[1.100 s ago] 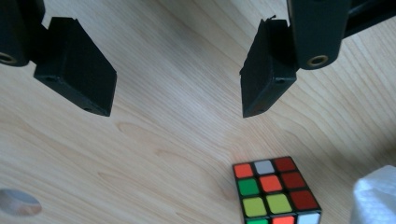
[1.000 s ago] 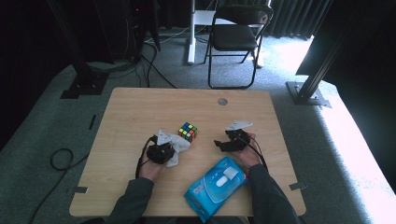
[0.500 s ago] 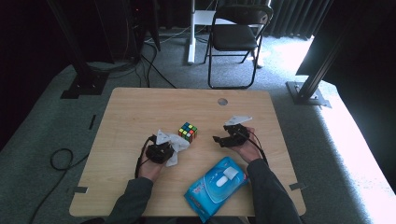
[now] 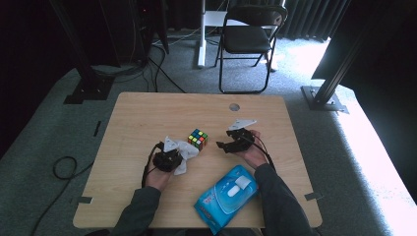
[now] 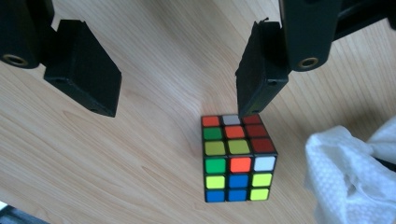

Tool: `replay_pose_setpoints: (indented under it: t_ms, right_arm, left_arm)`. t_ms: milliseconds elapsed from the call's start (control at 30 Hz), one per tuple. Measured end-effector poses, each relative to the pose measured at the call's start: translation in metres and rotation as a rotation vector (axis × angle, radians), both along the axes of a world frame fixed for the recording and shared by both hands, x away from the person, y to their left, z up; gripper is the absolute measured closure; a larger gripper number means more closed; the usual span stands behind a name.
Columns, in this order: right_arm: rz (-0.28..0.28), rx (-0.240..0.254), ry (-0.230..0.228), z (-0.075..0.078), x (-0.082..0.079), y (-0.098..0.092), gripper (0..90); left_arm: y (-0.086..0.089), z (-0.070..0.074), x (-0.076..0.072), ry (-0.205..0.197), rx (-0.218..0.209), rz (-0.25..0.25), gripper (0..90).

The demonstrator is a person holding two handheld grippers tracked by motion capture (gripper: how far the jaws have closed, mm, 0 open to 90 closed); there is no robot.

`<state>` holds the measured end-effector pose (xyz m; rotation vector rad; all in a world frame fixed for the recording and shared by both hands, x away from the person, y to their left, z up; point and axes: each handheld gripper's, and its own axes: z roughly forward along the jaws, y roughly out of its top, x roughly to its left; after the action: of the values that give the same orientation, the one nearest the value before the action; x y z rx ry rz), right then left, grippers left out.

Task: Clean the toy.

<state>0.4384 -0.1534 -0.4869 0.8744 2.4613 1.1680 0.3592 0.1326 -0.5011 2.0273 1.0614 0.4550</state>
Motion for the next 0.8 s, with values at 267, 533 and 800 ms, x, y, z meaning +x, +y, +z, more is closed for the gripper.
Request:
replay_pose_setpoints:
  t_ms: [267, 533, 800]
  right_arm:
    - [0.027, 0.013, 0.0, 0.003, 0.005, 0.011, 35.4]
    - [0.066, 0.021, 0.012, 0.003, 0.007, 0.023, 26.7]
    - [0.099, 0.006, 0.047, -0.005, 0.009, 0.043, 17.2]
  left_arm:
    - [0.002, 0.001, 0.0, -0.002, -0.003, 0.004, 85.8]
    - [0.002, 0.001, 0.0, -0.001, -0.003, 0.006, 85.8]
    - [0.004, 0.002, 0.001, -0.007, -0.007, 0.014, 85.9]
